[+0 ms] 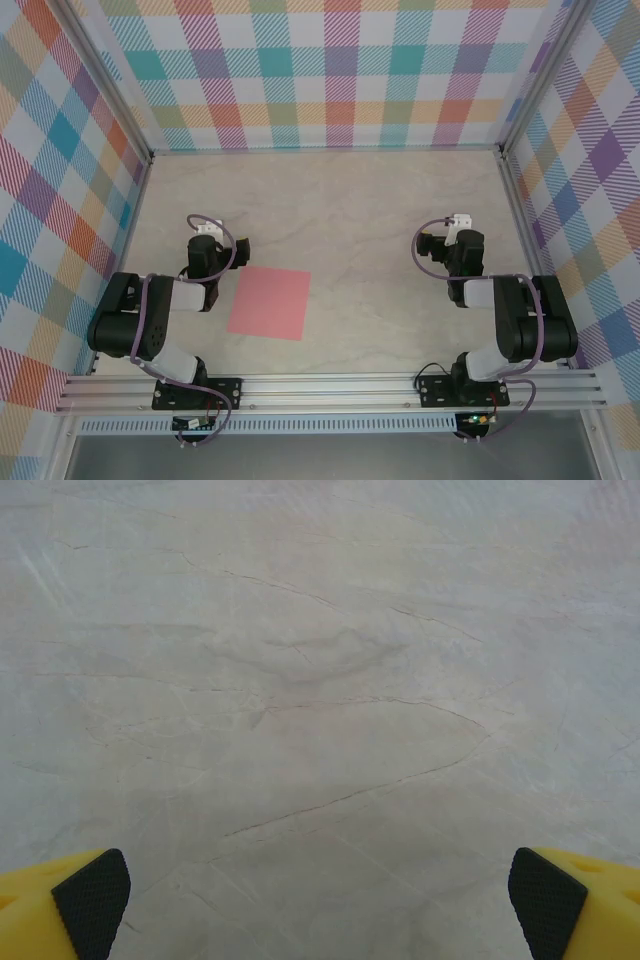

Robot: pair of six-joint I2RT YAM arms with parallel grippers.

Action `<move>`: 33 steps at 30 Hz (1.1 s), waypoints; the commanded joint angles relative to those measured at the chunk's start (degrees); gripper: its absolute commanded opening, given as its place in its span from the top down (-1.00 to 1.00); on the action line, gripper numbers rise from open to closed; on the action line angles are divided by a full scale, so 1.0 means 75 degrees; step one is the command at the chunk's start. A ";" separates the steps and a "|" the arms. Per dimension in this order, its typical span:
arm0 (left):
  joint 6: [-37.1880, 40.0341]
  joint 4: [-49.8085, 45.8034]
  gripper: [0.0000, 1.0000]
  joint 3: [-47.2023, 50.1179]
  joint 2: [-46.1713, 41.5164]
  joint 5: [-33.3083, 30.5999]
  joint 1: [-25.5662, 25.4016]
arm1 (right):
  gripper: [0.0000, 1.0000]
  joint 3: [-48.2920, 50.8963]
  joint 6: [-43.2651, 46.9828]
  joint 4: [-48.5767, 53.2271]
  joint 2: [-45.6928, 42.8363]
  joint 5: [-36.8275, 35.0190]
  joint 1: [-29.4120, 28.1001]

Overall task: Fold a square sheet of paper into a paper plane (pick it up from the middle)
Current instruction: Move the square sheet of paper to the center of the table.

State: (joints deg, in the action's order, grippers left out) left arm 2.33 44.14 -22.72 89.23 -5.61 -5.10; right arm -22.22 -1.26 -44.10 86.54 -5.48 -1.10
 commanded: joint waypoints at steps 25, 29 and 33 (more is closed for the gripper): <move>-0.0100 0.0364 -1.00 -0.0160 0.0073 -0.0068 0.0109 | -0.99 -0.0190 -0.0130 -0.0262 0.0071 0.0121 0.0030; -0.0218 0.0232 -1.00 -0.0164 -0.0086 -0.0375 0.0111 | -0.99 -0.0419 0.0017 0.0511 -0.0383 0.0422 0.0034; -0.0441 -0.1104 -1.00 -0.0571 -0.0800 -0.0933 0.0118 | -0.99 -0.1451 -0.0286 0.3229 -0.1568 -0.0023 0.0031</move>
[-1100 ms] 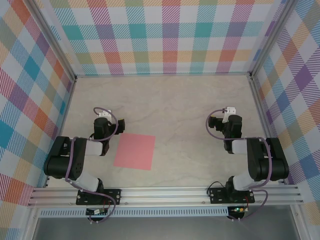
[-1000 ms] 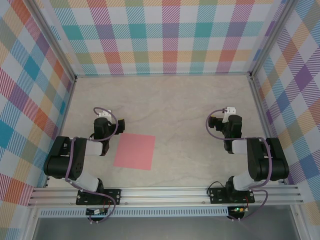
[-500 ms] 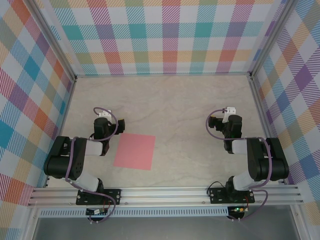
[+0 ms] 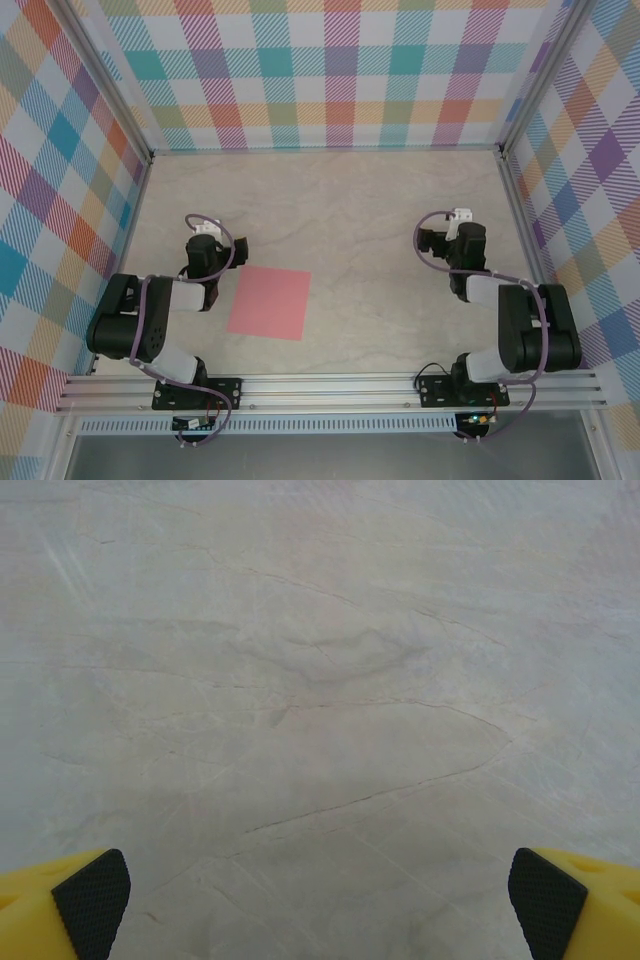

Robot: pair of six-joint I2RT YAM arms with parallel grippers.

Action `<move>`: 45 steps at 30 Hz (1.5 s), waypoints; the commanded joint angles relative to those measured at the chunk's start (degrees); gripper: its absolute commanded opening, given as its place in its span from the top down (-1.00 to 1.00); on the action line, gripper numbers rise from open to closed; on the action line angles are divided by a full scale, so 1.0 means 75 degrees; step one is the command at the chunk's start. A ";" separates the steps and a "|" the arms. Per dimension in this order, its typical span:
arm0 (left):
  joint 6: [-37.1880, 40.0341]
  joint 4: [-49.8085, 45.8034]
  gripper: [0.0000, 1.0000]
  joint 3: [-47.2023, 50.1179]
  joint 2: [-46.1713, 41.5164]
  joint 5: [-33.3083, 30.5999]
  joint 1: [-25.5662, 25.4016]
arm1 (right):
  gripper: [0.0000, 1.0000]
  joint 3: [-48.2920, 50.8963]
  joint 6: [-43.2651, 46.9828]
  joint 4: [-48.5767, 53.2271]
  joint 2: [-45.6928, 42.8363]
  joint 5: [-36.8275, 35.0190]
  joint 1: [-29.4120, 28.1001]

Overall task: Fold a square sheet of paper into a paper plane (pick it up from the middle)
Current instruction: Move the square sheet of paper to the center of the table.

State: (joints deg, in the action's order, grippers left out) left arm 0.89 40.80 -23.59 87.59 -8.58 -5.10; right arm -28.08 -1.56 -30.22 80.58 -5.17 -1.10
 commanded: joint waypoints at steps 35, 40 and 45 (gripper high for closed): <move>-0.3695 -1.0489 -1.00 -0.4750 -0.3236 -0.0409 0.0116 | -1.00 -0.7784 -0.3627 0.8830 0.4749 -0.2269 -0.8523; -0.3662 -1.0451 -1.00 -0.4730 -0.3154 -0.0403 0.0118 | -1.00 -0.8238 -0.3033 0.9076 0.5327 -0.1800 -0.8560; -0.3642 -1.0443 -1.00 -0.4717 -0.3111 -0.0432 0.0114 | -1.00 -0.8421 -0.2300 0.9501 0.5671 -0.1688 -0.8539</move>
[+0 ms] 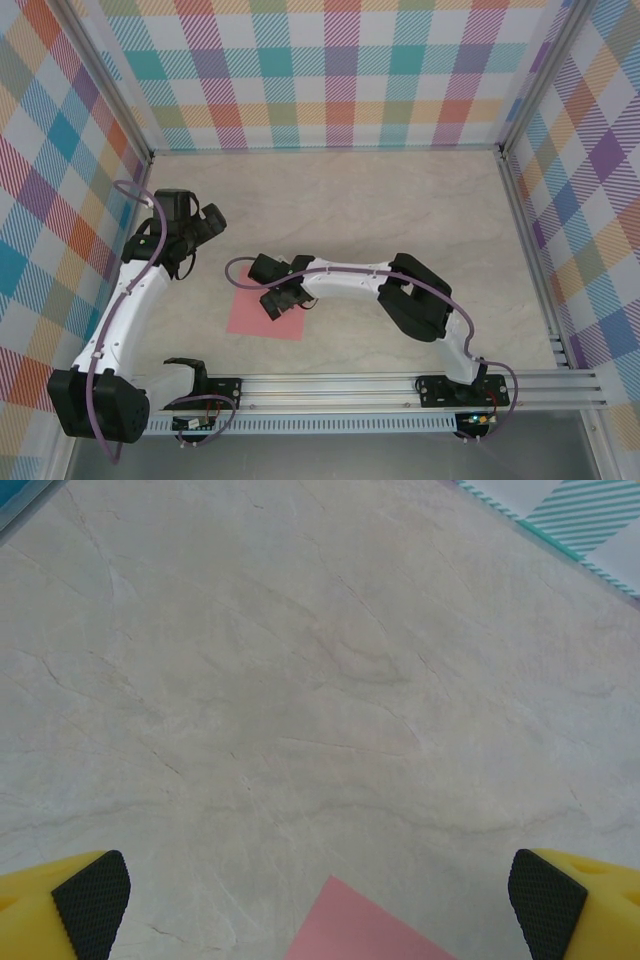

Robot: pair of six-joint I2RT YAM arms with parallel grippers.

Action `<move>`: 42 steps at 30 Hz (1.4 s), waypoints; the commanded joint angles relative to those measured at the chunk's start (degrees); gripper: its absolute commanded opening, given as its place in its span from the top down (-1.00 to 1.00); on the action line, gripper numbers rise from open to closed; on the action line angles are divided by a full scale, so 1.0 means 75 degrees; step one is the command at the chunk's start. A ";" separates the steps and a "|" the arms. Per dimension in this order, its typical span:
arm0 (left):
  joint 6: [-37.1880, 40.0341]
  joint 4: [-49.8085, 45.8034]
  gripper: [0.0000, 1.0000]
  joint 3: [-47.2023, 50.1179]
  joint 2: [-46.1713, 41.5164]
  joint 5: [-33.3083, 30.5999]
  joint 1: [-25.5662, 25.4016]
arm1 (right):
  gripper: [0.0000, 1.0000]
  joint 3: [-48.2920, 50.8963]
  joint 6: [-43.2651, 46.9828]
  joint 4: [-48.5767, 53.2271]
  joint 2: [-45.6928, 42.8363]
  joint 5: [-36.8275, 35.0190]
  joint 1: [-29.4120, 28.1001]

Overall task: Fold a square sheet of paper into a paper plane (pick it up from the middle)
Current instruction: Move the square sheet of paper to the center of the table.

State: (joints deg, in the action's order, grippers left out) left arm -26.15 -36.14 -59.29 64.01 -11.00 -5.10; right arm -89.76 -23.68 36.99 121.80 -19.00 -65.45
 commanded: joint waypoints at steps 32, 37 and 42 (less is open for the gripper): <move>0.0020 -0.0255 -1.00 0.0024 0.0252 0.0187 0.0118 | -1.00 0.1299 -0.0874 0.0652 -0.1836 0.1494 0.2514; 0.0030 -0.0261 -1.00 0.0026 0.0287 0.0180 0.0118 | -1.00 0.0396 -0.1580 0.0629 -0.0787 0.1829 0.2097; 0.0024 -0.0239 -1.00 0.0052 0.0308 0.0167 0.0114 | -1.00 0.0040 -0.1812 0.0645 -0.0204 0.1773 0.2044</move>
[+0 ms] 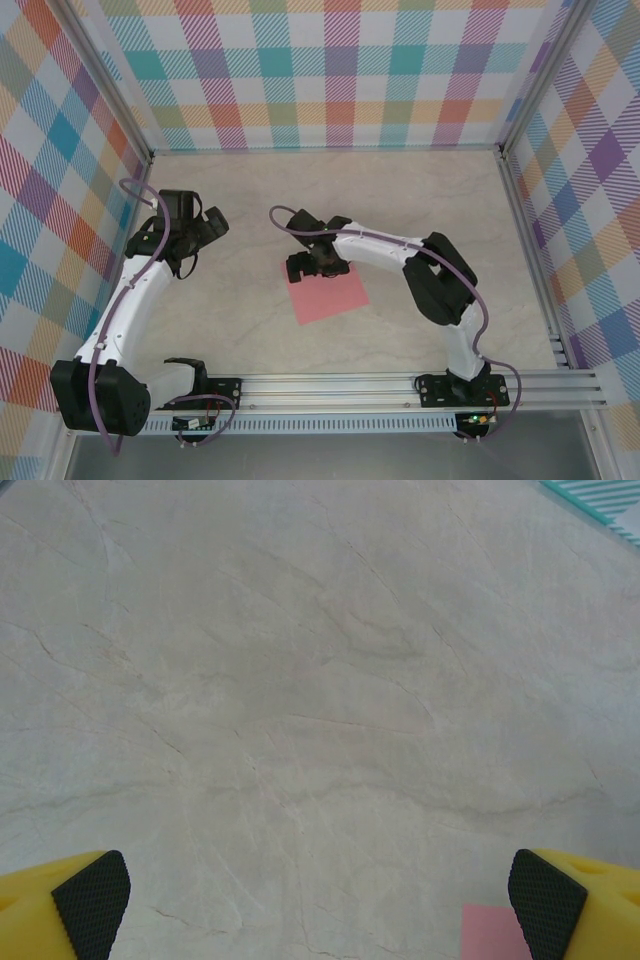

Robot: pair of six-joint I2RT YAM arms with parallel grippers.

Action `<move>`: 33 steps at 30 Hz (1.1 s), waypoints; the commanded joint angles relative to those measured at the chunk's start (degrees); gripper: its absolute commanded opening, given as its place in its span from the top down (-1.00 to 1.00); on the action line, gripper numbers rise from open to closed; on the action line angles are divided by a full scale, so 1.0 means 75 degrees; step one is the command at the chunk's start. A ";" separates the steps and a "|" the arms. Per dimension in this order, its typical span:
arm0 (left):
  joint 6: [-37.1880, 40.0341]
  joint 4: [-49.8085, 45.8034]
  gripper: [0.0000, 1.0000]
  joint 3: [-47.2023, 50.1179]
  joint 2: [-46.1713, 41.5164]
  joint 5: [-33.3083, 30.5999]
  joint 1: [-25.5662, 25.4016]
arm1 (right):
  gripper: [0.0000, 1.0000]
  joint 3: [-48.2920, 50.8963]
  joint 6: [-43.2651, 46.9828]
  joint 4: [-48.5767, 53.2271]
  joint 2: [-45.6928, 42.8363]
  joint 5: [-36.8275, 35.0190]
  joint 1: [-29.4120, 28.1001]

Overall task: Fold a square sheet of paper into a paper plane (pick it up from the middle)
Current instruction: Move the square sheet of paper to the center of the table, then fold the square sheet of paper in half at the center of the table.

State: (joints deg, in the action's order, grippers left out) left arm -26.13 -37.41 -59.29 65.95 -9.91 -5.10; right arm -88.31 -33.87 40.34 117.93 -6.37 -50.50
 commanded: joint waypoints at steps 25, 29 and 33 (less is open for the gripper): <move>0.0012 -0.0026 -1.00 0.0088 0.0143 0.0343 0.0112 | -0.99 0.2430 -0.1582 0.0604 -0.1715 -0.0882 0.0675; 0.0015 -0.0063 -1.00 0.0112 0.0102 0.0298 0.0117 | -1.00 0.2205 -0.1904 0.0687 -0.1526 -0.0946 0.0718; 0.0010 -0.0068 -1.00 0.0112 0.0100 0.0311 0.0112 | -1.00 0.2213 -0.1895 0.0598 -0.1348 -0.0620 0.0804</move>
State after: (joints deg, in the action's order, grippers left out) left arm -26.13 -37.41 -59.05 66.81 -7.97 -5.10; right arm -70.65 -46.37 43.16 107.09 -11.90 -44.95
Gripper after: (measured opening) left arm 0.999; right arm 0.998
